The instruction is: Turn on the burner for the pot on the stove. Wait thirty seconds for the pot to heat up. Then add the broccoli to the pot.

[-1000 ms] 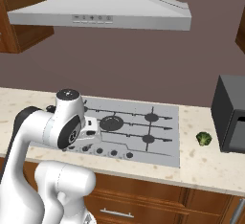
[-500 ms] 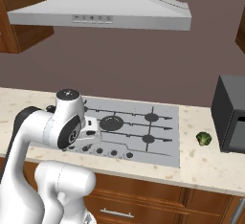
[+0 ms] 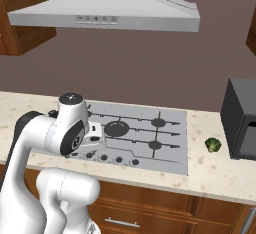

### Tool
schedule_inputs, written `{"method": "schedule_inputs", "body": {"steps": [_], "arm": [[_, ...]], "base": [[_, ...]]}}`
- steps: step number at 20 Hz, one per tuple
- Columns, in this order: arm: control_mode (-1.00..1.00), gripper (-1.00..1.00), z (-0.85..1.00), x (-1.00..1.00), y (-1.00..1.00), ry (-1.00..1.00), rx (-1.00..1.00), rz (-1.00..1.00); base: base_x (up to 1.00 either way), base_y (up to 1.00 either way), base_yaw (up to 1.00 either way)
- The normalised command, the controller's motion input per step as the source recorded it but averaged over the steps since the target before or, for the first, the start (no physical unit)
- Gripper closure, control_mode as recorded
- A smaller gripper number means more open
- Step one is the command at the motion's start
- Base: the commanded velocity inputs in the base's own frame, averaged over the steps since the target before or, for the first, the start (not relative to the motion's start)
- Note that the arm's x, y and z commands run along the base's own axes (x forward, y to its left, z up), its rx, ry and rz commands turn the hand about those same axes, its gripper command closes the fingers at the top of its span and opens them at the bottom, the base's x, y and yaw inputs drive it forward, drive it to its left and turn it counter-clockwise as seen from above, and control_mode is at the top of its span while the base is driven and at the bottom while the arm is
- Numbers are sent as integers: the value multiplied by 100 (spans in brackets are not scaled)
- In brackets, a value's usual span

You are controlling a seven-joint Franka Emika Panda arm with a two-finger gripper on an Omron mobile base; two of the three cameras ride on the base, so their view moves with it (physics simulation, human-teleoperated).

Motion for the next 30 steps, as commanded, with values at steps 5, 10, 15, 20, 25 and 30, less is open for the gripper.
{"method": "schedule_inputs", "body": {"steps": [5, 10, 15, 20, 25, 30], "arm": [[-100, -100, 0, 0, 0, 0, 0, 0], [-100, -100, 0, 0, 0, 0, 0, 0], [-100, -100, 0, 0, 0, 0, 0, 0], [-100, -100, 0, 0, 0, 0, 0, 0], [-100, -100, 0, 0, 0, 0, 0, 0], [-100, -100, 0, 0, 0, 0, 0, 0]], "base": [[0, 0, 0], [0, 0, 0], [0, 0, 0], [0, 0, 0], [0, 0, 0], [0, 0, 0]]}}
